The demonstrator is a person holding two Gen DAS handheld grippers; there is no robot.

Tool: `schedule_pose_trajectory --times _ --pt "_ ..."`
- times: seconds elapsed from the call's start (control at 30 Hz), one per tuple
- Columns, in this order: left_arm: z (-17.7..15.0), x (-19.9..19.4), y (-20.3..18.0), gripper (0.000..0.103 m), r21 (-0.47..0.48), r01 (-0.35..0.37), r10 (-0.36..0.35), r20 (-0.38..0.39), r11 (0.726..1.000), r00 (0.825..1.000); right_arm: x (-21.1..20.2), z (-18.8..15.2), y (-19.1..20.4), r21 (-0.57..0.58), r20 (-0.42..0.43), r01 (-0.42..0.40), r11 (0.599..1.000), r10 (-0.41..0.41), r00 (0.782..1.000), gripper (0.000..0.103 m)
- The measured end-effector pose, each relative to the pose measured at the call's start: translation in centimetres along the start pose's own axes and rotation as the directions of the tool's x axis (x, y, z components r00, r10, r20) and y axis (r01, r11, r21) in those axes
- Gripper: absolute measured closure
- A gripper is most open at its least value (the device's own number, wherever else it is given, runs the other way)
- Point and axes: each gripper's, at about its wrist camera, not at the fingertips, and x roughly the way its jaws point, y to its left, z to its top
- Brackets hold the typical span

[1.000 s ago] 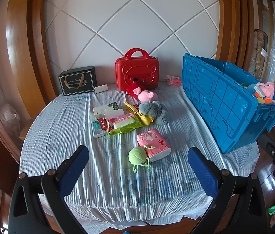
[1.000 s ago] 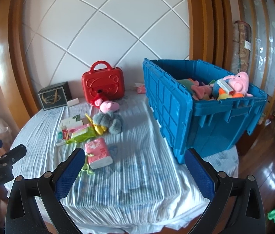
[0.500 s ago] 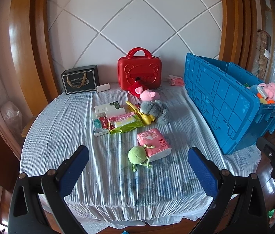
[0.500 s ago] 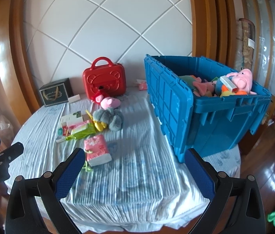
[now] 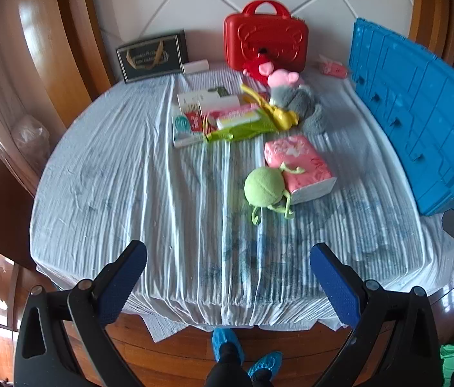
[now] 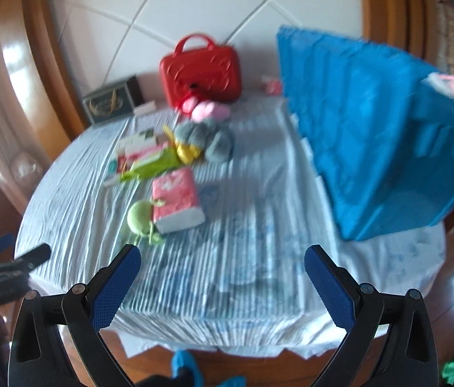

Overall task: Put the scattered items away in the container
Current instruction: 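Move both tools toward the green plush ball and pink tissue pack, then grasp the green plush ball with the left tool while the right grasps the pink tissue pack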

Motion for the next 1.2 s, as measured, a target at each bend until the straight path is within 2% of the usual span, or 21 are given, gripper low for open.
schedule_pose_trajectory --times 0.13,0.27,0.4,0.53,0.67,0.9,1.07,1.13,1.2 --pt "0.8 3.5 -0.5 0.000 0.034 0.013 -0.012 -0.008 0.999 1.000 3.7 0.4 1.7 -0.048 -0.054 0.003 0.999 -0.005 0.999 0.000" --pt "2.7 8.0 -1.5 0.000 0.070 0.059 -0.057 -0.033 0.996 0.998 7.1 1.4 2.8 -0.048 -0.106 0.009 0.999 -0.014 0.994 0.000" --pt "4.3 13.2 -2.2 0.000 0.111 0.113 -0.101 -0.103 0.987 0.990 10.6 2.6 3.5 -0.069 -0.155 0.039 0.997 -0.049 0.987 0.000" --pt "4.9 17.2 -2.6 0.001 0.142 0.165 -0.140 -0.167 0.976 0.976 14.3 3.6 3.7 -0.026 -0.209 0.064 0.998 -0.068 0.976 0.000" --pt "4.8 20.4 -2.4 0.005 0.189 0.142 -0.101 -0.212 0.972 0.972 16.9 4.0 4.2 -0.020 -0.248 0.083 0.996 -0.085 0.965 0.000" --pt "5.7 21.3 0.7 0.005 0.112 0.091 -0.069 -0.189 0.990 0.980 20.5 4.5 5.9 -0.053 -0.311 0.049 0.997 -0.063 0.948 0.000" --pt "6.2 20.4 0.0 0.007 0.116 0.120 -0.100 -0.165 0.986 0.981 23.4 4.8 7.1 -0.110 -0.355 0.015 0.994 -0.053 0.933 0.000" --pt "6.5 20.9 -0.5 0.007 0.124 0.097 -0.077 -0.160 0.988 0.984 24.4 4.9 7.4 -0.129 -0.374 0.003 0.992 -0.051 0.926 0.000" --pt "6.7 21.6 -0.4 0.007 0.093 0.137 -0.118 -0.186 0.986 0.975 25.4 5.1 7.1 -0.125 -0.393 -0.015 0.992 -0.036 0.919 0.000"
